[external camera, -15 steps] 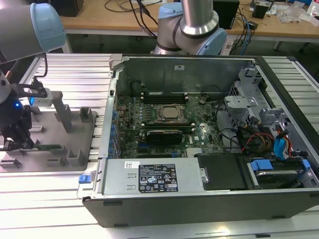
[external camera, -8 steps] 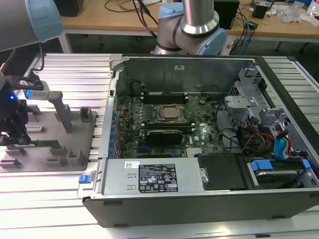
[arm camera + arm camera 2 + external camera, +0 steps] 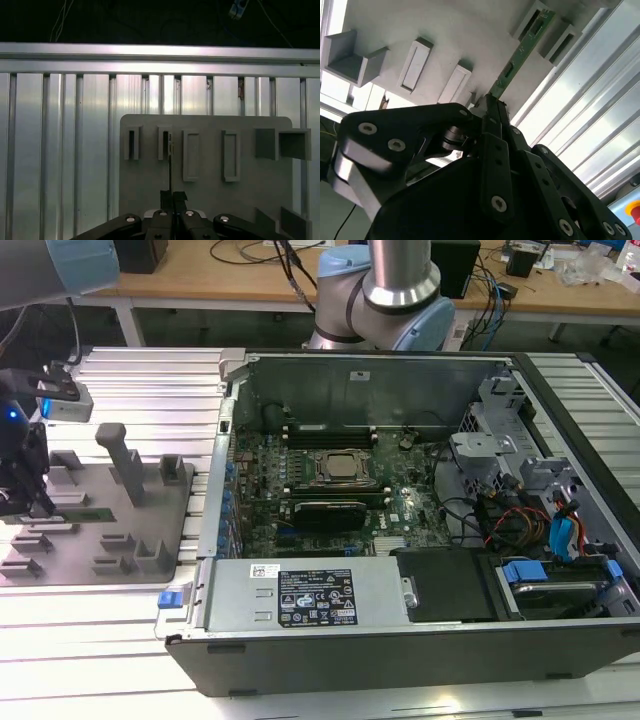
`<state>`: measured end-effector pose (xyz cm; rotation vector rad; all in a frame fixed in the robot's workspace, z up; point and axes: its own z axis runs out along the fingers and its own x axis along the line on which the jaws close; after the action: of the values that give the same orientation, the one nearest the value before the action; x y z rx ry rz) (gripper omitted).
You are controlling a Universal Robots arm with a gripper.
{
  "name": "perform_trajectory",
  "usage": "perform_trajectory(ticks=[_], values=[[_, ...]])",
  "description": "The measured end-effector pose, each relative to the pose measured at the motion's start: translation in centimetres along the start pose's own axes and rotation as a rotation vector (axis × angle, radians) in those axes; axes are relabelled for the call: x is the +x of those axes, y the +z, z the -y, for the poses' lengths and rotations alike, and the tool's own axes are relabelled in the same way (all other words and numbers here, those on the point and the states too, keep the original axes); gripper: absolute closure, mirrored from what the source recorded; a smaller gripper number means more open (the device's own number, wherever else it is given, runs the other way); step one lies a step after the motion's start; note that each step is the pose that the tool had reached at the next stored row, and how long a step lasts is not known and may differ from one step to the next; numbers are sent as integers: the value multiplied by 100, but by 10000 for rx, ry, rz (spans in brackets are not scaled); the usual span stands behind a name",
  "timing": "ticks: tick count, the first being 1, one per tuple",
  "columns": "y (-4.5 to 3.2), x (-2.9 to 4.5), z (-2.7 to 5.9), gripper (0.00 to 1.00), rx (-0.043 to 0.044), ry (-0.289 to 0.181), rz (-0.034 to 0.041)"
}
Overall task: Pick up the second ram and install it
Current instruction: 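Pick up the second ram and move it above second insertion slot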
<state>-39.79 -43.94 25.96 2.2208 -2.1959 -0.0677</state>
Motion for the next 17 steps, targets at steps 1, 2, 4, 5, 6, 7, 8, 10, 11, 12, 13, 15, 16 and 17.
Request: perform_trajectory(ticks=[1, 2, 4, 5, 6, 7, 8, 10, 11, 12, 13, 15, 16, 17], values=[[-27, -1, -1, 91, 4, 0, 1], [-81, -2, -3, 91, 12, -1, 1], [-158, -4, -7, 91, 16, 0, 1], [-207, -5, -9, 91, 24, 0, 1], [-244, -7, -10, 91, 28, -1, 1], [-279, -11, -12, 91, 34, 0, 0], [-326, -15, -12, 91, 37, -2, 0], [-368, -16, -11, 91, 36, 0, 0], [-385, -16, -12, 91, 36, 0, 0], [-423, -17, -13, 91, 37, 0, 0], [-462, -18, -15, 91, 36, 0, 0], [-605, -21, -21, 91, 36, -1, -1], [-646, -22, -23, 91, 37, -1, 0], [-668, -22, -24, 91, 36, -1, -1]])
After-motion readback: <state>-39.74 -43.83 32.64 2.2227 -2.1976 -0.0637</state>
